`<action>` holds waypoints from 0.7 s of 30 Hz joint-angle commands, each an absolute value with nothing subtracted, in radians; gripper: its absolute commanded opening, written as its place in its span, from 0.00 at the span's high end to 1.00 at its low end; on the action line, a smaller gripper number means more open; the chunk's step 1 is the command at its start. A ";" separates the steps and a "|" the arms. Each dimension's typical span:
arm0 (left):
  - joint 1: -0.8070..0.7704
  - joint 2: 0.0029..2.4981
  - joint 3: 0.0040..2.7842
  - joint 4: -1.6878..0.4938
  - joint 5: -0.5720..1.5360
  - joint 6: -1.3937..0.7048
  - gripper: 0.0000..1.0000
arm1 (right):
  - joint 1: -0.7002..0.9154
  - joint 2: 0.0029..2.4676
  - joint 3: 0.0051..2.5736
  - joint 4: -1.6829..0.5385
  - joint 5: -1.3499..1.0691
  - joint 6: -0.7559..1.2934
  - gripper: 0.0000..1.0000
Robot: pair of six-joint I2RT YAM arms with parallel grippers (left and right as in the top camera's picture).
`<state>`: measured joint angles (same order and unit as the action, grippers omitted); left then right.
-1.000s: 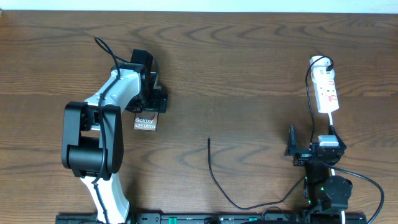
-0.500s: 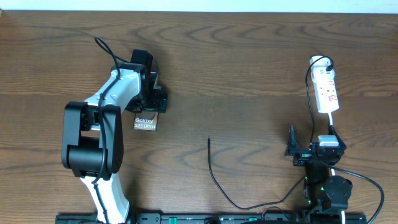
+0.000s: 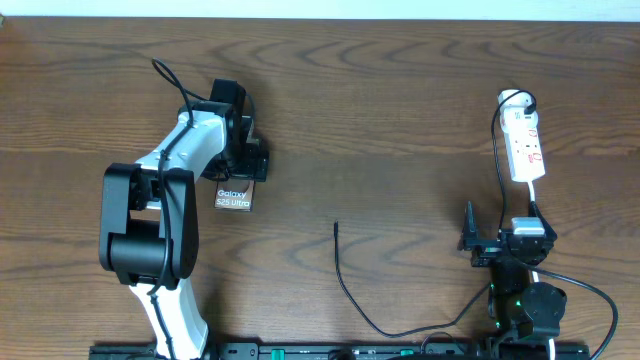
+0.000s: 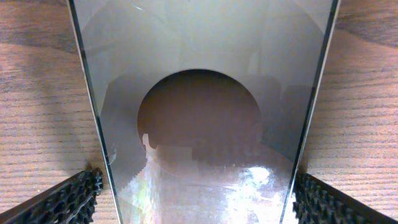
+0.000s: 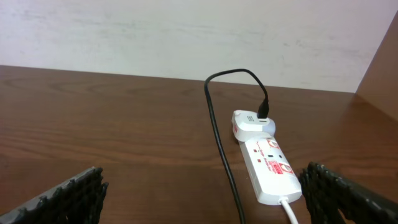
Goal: Plug charger to phone and switch on socket
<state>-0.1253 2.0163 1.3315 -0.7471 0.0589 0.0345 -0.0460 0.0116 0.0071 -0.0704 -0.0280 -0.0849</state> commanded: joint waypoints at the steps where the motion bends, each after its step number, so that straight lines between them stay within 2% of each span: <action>1: -0.123 2.015 1.312 -0.750 0.047 0.045 0.06 | -0.042 0.005 0.006 -0.075 -0.026 -0.095 0.01; 21: -0.123 2.015 1.312 -0.757 0.047 0.045 0.13 | -0.042 0.005 0.006 -0.075 -0.026 -0.095 0.01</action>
<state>-0.1253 2.0163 1.3315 -0.7509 0.0540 0.0345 -0.0460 0.0116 0.0071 -0.0704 -0.0280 -0.0849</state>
